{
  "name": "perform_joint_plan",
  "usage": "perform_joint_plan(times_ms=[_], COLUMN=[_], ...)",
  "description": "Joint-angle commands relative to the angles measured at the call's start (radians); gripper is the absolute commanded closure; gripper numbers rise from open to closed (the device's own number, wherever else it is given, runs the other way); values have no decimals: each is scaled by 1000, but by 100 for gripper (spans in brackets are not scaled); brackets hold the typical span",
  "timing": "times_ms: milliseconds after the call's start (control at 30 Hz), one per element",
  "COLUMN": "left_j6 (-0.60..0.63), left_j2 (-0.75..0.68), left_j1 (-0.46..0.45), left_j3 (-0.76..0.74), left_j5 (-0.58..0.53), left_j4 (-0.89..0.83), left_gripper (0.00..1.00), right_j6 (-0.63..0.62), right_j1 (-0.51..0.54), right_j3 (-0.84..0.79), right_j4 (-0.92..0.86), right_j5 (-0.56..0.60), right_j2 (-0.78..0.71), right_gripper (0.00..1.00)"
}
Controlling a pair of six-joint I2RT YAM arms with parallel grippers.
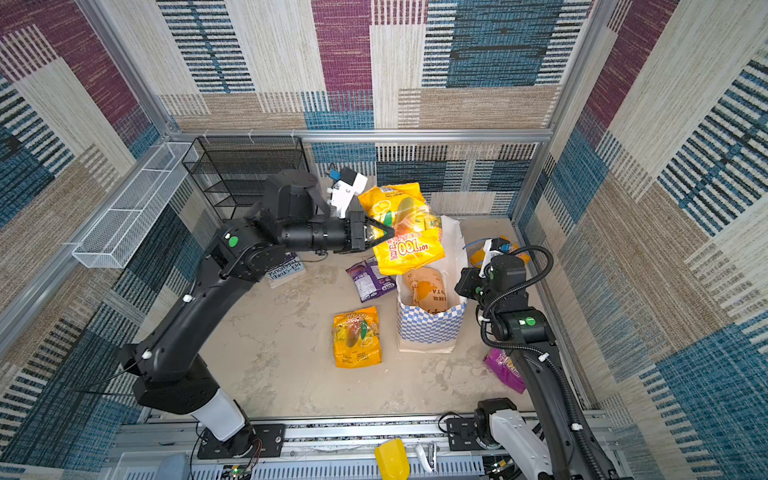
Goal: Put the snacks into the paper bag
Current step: 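Lift the yellow gummy bag with the left gripper and carry it over the paper bag, then lower the gummy bag into the paper bag and open the left gripper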
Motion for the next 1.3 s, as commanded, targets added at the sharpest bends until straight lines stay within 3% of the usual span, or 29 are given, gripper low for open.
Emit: perform_joint_plan(times_ms=[0, 133, 367, 833, 1267], left_j6=[68, 128, 150, 226, 199], left_j2=[80, 190, 304, 423, 510], left_j1=[-16, -50, -52, -51, -49], left_j3=[75, 222, 293, 280, 268], left_j5=[24, 1, -39, -189, -210], left_j4=[43, -31, -61, -163, -166], left_gripper=[97, 97, 97, 97, 97], right_j6=[-13, -18, -18, -22, -23], right_j1=[1, 2, 0, 1, 0], right_j3=[1, -1, 2, -1, 0], right_j4=[19, 19, 13, 12, 14], right_j5=[-17, -25, -22, -10, -14], right_j2=[1, 10, 6, 7, 7], right_gripper=[100, 100, 100, 100, 100])
